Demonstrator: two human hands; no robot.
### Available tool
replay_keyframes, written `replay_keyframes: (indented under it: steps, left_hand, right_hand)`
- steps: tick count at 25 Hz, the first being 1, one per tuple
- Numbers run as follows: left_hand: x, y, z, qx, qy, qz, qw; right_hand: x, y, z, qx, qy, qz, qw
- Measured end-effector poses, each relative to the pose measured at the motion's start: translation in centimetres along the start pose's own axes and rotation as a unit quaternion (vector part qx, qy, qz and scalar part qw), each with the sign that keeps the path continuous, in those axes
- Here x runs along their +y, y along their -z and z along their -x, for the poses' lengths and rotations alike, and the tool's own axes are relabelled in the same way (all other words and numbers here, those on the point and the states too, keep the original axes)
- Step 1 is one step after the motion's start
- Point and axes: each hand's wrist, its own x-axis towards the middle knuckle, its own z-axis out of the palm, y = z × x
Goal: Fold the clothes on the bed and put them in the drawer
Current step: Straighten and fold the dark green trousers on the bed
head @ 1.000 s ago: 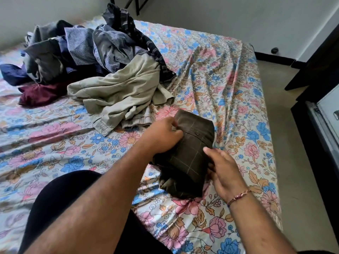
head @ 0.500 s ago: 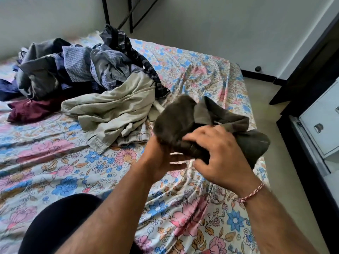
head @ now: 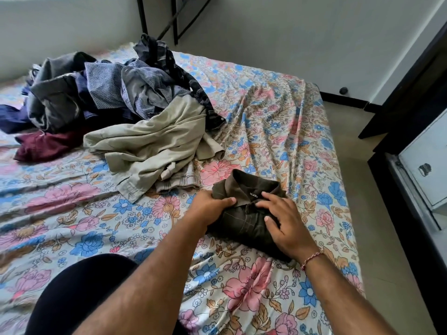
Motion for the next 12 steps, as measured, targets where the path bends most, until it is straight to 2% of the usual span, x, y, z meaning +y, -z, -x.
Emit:
replay_keyframes:
  steps: [4, 5, 7, 9, 11, 12]
  left_hand:
    - [0.9, 0.3, 0.9, -0.048, -0.081, 0.082, 0.992]
    - [1.4, 1.1, 1.4, -0.05, -0.099, 0.125, 0.986]
    - [3.3, 3.9, 3.1, -0.016, -0.145, 0.221, 0.964]
    - [5.0, 8.4, 5.5, 0.031, -0.199, 0.305, 0.931]
    - [5.4, 12.8, 8.7, 0.058, -0.248, 0.348, 0.902]
    - [4.6, 15.5, 10.3, 0.089, -0.265, 0.365, 0.888]
  right_hand:
    - [-0.9, -0.5, 0.3, 0.059, -0.032, -0.022, 0.997]
    - [-1.6, -0.5, -0.3, 0.094, -0.052, -0.052, 0.993]
    - [-5.2, 0.4, -2.5, 0.16, -0.11, -0.205, 0.959]
    - [-10.9, 1.2, -5.7, 0.145, -0.13, -0.447, 0.873]
    - [-16.7, 0.8, -8.8, 0.001, -0.166, -0.626, 0.762]
    - [-20.1, 0.1, -10.1, -0.081, -0.172, -0.658, 0.729]
